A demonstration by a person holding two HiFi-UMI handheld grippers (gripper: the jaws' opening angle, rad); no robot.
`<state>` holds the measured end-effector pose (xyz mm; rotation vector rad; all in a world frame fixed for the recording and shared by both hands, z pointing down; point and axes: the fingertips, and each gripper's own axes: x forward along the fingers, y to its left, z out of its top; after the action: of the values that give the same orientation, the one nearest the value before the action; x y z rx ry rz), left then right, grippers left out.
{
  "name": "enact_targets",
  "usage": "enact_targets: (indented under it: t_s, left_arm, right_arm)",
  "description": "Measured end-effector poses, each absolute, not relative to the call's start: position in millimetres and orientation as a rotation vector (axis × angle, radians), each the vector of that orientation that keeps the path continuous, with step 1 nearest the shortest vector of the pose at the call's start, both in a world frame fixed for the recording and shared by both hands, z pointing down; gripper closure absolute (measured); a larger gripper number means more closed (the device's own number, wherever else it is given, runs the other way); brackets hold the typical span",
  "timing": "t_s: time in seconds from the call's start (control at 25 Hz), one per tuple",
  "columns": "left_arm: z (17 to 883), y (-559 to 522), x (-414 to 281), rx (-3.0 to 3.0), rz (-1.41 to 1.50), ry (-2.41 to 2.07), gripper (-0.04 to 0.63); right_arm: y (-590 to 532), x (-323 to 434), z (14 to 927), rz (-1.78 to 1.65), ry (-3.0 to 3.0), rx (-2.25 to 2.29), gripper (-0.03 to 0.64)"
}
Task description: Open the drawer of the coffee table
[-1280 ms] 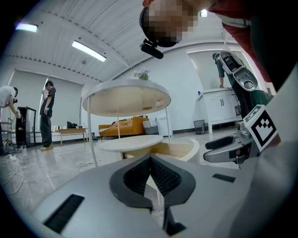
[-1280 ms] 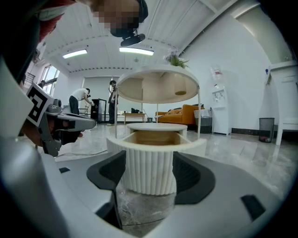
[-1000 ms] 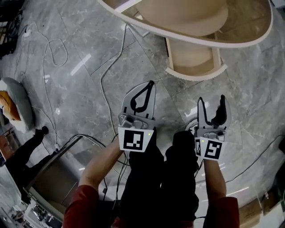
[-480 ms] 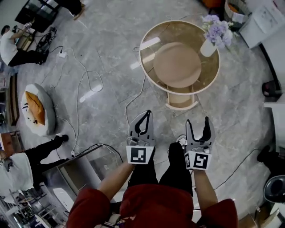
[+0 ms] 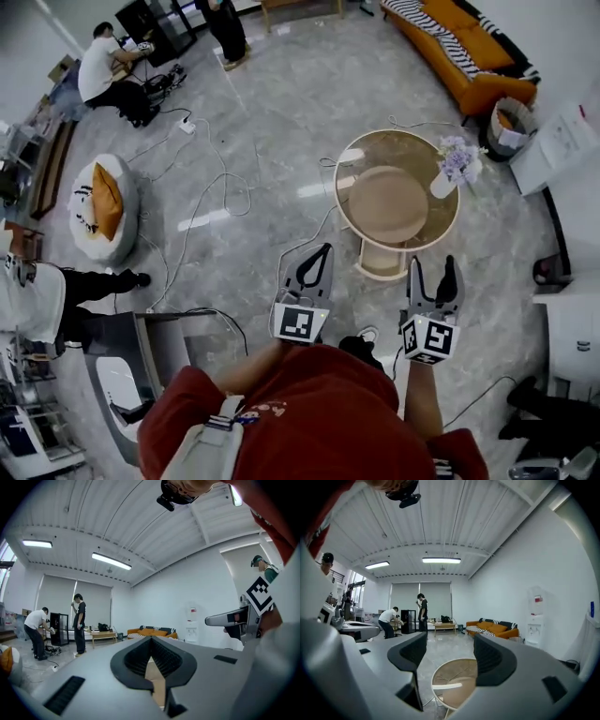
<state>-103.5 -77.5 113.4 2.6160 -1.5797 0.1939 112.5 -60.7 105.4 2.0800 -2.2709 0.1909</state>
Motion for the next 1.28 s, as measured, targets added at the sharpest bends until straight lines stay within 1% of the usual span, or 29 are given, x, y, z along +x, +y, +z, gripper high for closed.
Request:
enact_targets:
  t_s: [0.16,0.32,0.64,0.96,1.0,1.08,1.16,1.2,1.28]
  left_arm:
    - [79.6,-93.2,-113.3,2.653,0.143,-1.640,0.581]
    - [58.1,-102.1,-110.6,2.718,0.135,-1.671,0.581]
    - [48.4,-106.5,-109.6,2.755,0.108,-1.635,0.581]
    - [41.2,-109.8,-94.7,2.799,0.059,-1.582,0.581]
    - [41.3,-110.6,-93.4,2.803,0.072,-1.577,0.581]
    - [44.0,-110.8,-92.0,2.799,0.105,-1.568,0.581]
    - [45.8,-110.8,-90.8,2.803,0.113,-1.561,0.581]
    - [46.4,-110.5,-89.6,2.810,0.116,-1.555,0.581]
    - [47.2,-109.3,-86.0,2.821,0.121,-1.537,0.581]
  right_arm:
    - [-69.4,109.0,68.5,0.070,-2.276,2.090,0.318]
    - [-73.5,114.9,50.1,0.007,-2.278,2.096,0.319]
    - [-74.8,114.5,48.5,0.011,-2.260,2.108,0.319]
    - [-74.2,115.8,48.4,0.025,-2.235,2.090,0.320]
    - [-73.8,116.9,48.4,0.033,-2.236,2.090,0.341]
    - [-71.9,120.0,49.4,0.048,-2.228,2.101,0.432]
    - [-70.6,122.8,50.7,0.052,-2.206,2.125,0.497]
    - [-69.7,123.6,50.7,0.048,-2.195,2.139,0.527]
    - [-66.7,124.0,49.5,0.038,-2.186,2.161,0.567]
